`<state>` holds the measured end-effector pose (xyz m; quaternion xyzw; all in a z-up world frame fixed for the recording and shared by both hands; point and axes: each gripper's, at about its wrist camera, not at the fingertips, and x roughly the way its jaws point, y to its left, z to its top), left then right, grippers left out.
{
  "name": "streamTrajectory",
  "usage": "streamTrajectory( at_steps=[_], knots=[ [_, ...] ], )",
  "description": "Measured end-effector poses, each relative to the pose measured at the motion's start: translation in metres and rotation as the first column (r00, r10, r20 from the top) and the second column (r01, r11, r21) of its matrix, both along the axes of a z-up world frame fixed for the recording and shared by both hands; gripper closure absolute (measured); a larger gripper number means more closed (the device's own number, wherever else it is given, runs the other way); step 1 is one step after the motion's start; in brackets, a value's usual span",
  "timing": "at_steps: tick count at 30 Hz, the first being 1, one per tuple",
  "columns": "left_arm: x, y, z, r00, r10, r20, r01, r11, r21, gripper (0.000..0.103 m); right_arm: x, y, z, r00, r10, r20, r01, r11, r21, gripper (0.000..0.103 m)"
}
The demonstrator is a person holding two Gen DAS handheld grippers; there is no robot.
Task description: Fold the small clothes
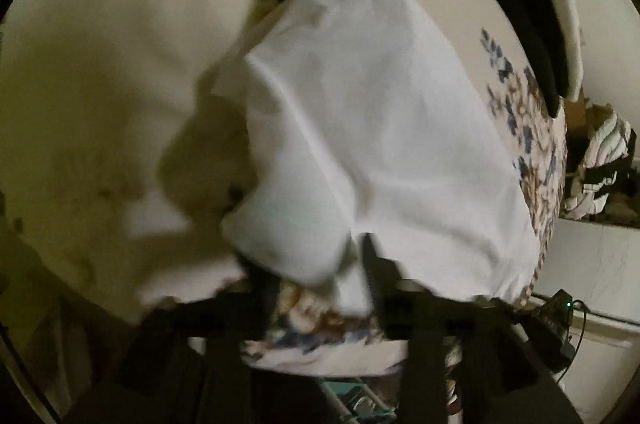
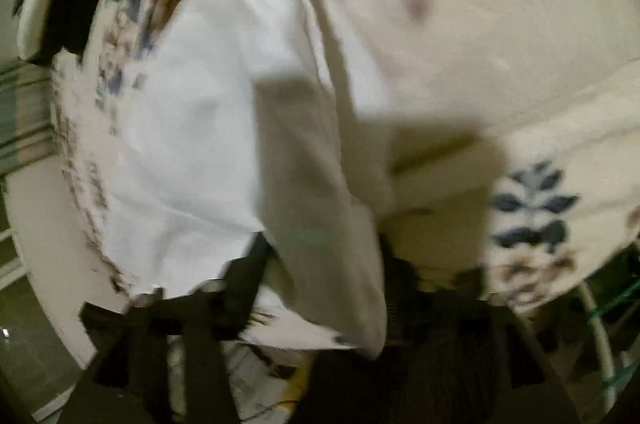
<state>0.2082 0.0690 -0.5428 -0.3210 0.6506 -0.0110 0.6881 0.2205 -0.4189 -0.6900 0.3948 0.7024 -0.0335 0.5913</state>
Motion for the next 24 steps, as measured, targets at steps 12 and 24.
streamTrajectory(
  at_steps=[12,24],
  knots=[
    [0.075,0.038,0.003,0.971,-0.077,0.228,0.075,0.997,0.016,0.032,0.052,-0.026,0.025,0.951,0.084,0.298,-0.064,0.995,-0.073,0.012],
    [0.106,0.022,0.001,0.940,-0.140,0.310,0.144,0.990,0.010,0.093,0.074,0.016,0.023,0.899,0.119,0.421,-0.133,0.991,0.005,0.090]
  ],
)
